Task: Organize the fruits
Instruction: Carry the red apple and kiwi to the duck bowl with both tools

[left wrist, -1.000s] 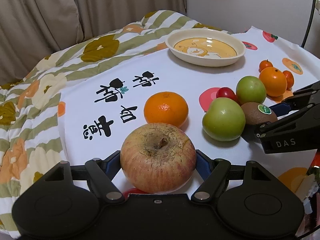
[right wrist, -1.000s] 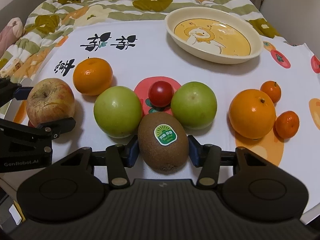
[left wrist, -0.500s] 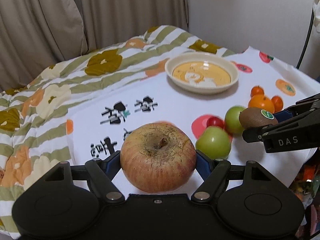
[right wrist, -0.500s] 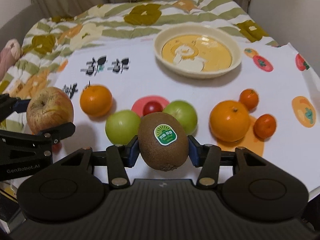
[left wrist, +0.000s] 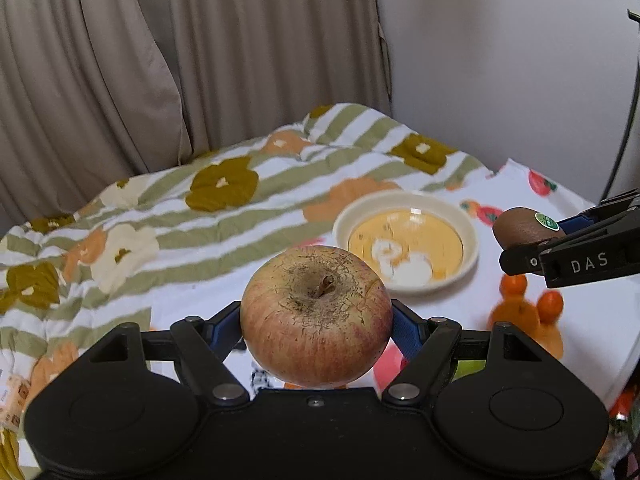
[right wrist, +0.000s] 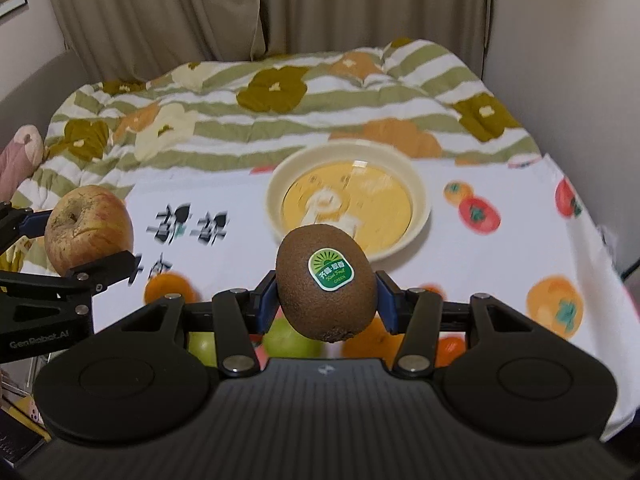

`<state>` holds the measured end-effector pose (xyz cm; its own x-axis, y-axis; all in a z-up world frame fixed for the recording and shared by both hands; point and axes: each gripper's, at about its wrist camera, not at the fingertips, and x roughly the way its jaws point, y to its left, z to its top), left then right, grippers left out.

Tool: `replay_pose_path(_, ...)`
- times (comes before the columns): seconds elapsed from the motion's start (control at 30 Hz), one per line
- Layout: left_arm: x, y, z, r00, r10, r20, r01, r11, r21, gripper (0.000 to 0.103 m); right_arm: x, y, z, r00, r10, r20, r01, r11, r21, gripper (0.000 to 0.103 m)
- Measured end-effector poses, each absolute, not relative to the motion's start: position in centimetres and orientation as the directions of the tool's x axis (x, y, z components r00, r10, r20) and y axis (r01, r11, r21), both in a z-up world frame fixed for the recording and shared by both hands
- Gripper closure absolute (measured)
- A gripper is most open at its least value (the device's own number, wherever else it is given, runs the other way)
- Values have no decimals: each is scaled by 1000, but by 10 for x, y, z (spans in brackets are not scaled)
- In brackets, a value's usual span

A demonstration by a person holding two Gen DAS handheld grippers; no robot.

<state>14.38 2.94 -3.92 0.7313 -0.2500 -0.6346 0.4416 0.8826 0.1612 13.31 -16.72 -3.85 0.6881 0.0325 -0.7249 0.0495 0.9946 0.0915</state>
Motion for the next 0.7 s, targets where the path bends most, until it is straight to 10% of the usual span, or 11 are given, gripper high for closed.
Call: replay_pose_path(0.7, 275, -103, -70, 712, -172, -681, 328, 939, 107, 24, 302, -287, -63, 657, 167, -735, -126, 986, 111, 38)
